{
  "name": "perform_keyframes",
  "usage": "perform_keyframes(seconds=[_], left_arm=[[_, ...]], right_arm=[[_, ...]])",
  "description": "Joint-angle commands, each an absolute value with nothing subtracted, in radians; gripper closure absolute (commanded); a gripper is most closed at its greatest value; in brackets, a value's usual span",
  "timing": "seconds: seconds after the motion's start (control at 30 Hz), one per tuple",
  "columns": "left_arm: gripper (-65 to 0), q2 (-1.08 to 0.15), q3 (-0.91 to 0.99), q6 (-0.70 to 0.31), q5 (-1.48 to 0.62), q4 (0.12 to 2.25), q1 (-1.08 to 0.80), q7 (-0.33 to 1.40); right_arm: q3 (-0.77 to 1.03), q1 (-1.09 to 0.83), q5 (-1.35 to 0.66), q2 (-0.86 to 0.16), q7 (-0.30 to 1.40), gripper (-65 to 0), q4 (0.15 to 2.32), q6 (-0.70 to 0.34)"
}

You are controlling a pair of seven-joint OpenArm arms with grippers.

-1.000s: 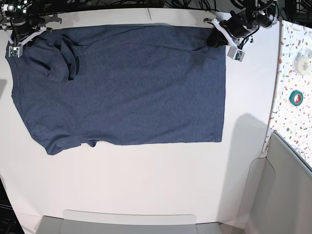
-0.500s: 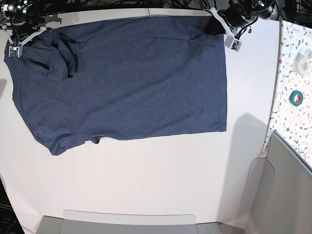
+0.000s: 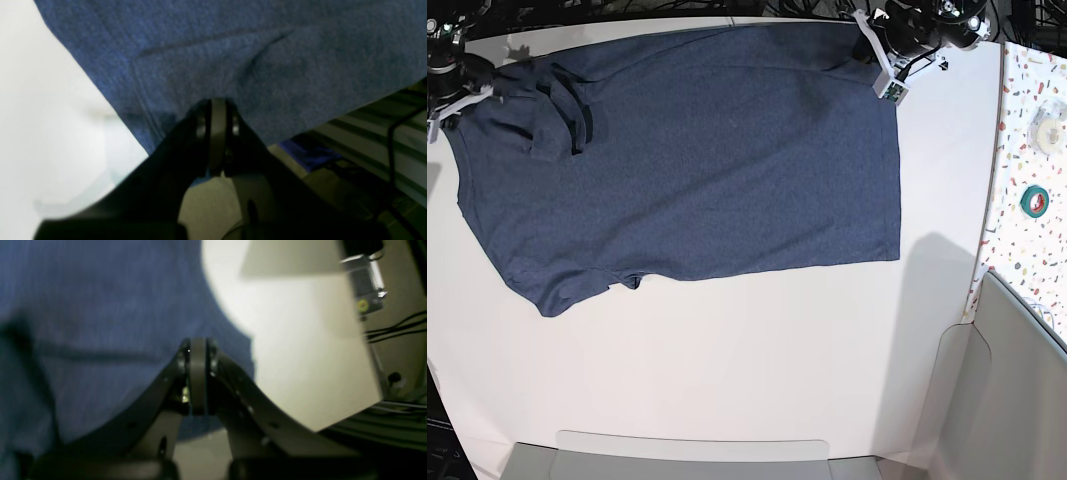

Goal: Layout the t-shirt on the table in an organized manner, then fold the t-shirt properly
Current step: 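Release the shoulders and grasp the shirt's side edges with both grippers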

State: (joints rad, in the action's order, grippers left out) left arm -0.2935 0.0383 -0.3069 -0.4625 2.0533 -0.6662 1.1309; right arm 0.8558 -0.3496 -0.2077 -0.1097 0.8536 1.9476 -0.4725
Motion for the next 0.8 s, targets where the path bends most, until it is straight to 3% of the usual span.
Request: perform_keyframes(seconds=[0.0,0.2,0.47,0.6,0.77], left_arm=[[-2.5,-0.298,0.041,-0.302,-0.452,2.069,-0.653,1.130],[-11.5,-0.274,0.120,-0.302,-0.455,2.081,-0.579,1.133],[-11.8,-0.274,0.297,-0.306,-0.608,2.080,-0.429,1.267],[-12.9,-0.272,0.447,-0.306,-0.717,2.063,-0.285,1.348],[-20.7,-0.275,0.553,-0.308,-0.857,1.896,-0.054,1.396]], right_arm=[[0.868,-0.334,-0.209,-0.124,0.831,0.0,1.966,-0.472],[0.868,-0.262,-0.209,-0.124,0.831,0.0,1.966,-0.472],[0.866,-0.194,-0.209,-0.124,0.831,0.0,1.965,-0.472],[0.865,-0.142,-0.209,-0.124,0.831,0.0,1.963,-0.472],[0.834,-0.079,-0.208,-0.124,0.831,-0.6,1.946,-0.467]])
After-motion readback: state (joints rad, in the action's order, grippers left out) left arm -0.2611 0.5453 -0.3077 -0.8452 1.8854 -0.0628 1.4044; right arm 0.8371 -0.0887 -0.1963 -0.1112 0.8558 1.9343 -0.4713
